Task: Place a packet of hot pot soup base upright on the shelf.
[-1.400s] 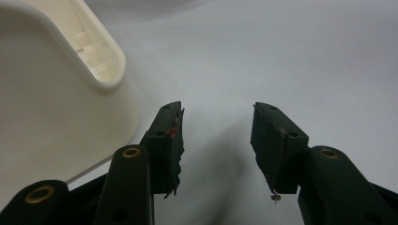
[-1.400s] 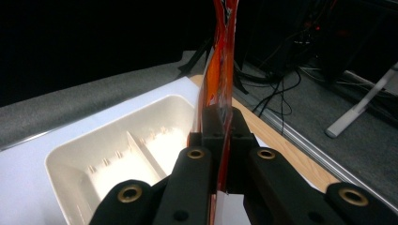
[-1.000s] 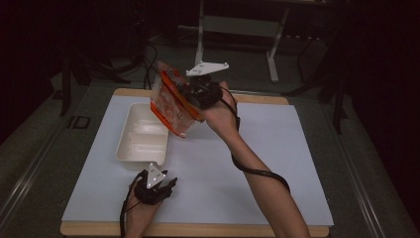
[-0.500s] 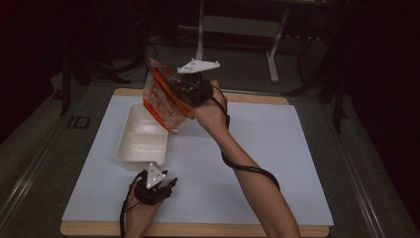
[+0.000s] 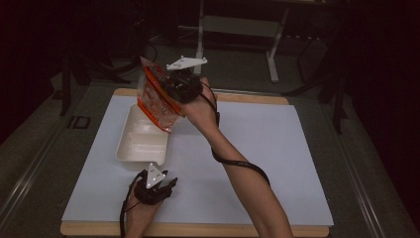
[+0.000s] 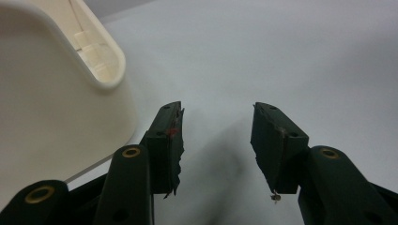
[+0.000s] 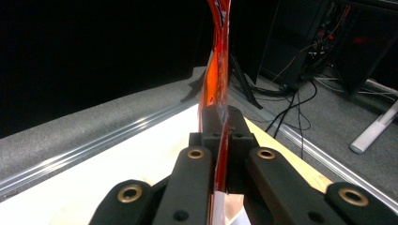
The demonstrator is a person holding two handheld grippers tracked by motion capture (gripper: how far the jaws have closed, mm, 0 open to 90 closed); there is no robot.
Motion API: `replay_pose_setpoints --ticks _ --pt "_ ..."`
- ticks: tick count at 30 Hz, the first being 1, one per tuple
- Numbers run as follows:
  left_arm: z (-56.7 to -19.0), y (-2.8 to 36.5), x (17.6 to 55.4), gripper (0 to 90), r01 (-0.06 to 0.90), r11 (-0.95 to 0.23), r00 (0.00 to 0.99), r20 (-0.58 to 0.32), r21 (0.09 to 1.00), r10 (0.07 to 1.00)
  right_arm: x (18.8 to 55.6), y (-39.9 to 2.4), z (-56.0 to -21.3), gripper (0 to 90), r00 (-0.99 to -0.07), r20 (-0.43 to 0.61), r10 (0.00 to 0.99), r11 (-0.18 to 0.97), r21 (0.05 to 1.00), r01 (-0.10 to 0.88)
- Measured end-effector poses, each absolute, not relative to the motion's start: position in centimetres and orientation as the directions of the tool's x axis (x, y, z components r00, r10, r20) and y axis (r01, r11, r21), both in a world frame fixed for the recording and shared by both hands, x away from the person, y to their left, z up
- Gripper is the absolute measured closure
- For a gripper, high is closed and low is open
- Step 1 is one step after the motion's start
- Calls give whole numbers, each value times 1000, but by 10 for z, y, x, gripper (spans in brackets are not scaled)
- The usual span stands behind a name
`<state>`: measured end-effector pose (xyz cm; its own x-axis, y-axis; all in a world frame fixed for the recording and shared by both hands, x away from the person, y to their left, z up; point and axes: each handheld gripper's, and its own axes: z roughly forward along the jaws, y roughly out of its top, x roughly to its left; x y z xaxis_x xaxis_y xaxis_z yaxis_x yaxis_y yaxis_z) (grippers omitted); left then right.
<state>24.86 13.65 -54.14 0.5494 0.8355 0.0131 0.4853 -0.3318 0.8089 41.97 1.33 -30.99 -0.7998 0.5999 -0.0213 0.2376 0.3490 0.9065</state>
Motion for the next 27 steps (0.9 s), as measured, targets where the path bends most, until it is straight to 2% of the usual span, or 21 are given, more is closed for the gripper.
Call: replay_pose_setpoints --ticks 12,15,22,27 --pt "-541 137 249 537 486 -328 550 8 810 835 432 32 -317 899 -802 12 598 368 884 288" --pt "-541 137 249 537 486 -325 549 6 811 835 437 37 -315 898 -805 52 590 361 875 322" --pt "-541 137 249 536 486 -322 551 2 812 835 437 42 -313 899 -805 65 589 349 879 326" --pt "-541 138 249 536 487 -319 549 -1 813 836 440 47 -318 898 -797 118 592 336 863 377"
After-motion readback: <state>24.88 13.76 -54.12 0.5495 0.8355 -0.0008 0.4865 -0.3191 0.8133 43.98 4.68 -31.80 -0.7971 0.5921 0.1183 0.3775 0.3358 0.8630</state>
